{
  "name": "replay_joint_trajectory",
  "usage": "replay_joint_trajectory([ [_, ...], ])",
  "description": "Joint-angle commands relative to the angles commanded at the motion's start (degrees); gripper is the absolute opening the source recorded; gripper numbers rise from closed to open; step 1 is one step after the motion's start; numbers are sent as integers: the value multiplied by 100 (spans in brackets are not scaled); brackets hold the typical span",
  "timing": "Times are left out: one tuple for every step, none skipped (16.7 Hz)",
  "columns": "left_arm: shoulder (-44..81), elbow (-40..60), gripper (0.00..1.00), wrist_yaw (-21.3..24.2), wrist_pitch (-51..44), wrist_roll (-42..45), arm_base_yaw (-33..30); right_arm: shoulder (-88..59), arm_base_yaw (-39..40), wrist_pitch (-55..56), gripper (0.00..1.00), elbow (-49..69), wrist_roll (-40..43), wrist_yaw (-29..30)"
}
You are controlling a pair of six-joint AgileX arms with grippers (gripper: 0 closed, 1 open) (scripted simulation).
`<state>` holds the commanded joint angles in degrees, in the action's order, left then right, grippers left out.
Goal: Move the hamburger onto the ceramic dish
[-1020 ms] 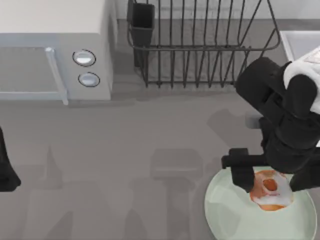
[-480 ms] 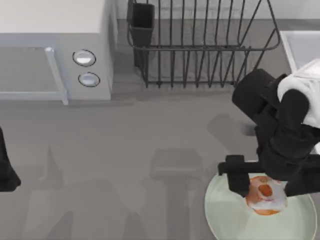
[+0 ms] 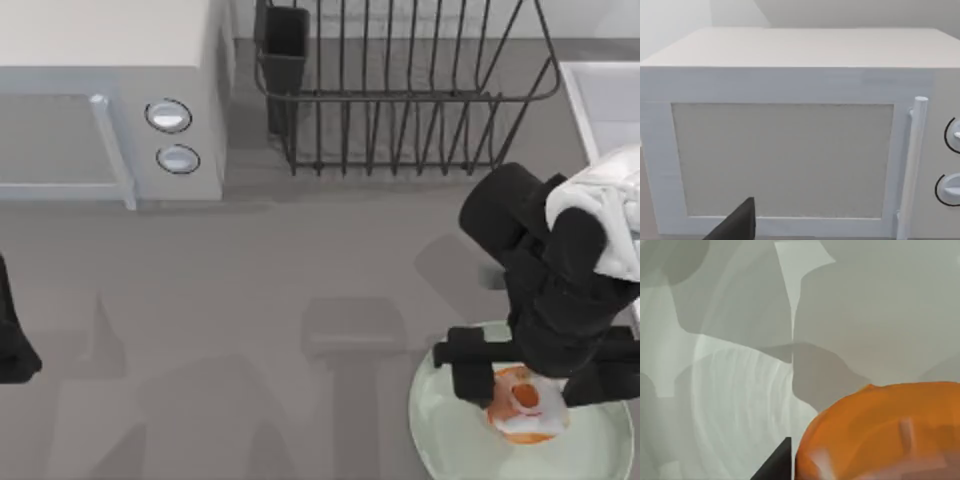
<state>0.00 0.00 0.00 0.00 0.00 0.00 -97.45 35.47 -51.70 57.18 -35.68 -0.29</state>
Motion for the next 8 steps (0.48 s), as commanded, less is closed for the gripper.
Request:
replay_joint_trajectory([
  [0, 0, 100, 0, 0, 0, 0, 0, 0, 0, 15, 0, 0, 0],
  [0, 0, 100, 0, 0, 0, 0, 0, 0, 0, 23, 0, 0, 0],
  [0, 0, 100, 0, 0, 0, 0, 0, 0, 0, 30, 0, 0, 0],
  [0, 0, 100, 0, 0, 0, 0, 0, 0, 0, 38, 0, 0, 0],
  [0, 0, 100, 0, 0, 0, 0, 0, 0, 0, 45, 0, 0, 0],
  [0, 0, 100, 0, 0, 0, 0, 0, 0, 0, 53, 0, 0, 0],
  [0, 0, 100, 0, 0, 0, 0, 0, 0, 0, 60, 0, 0, 0],
  [0, 0, 100, 0, 0, 0, 0, 0, 0, 0, 68, 0, 0, 0],
])
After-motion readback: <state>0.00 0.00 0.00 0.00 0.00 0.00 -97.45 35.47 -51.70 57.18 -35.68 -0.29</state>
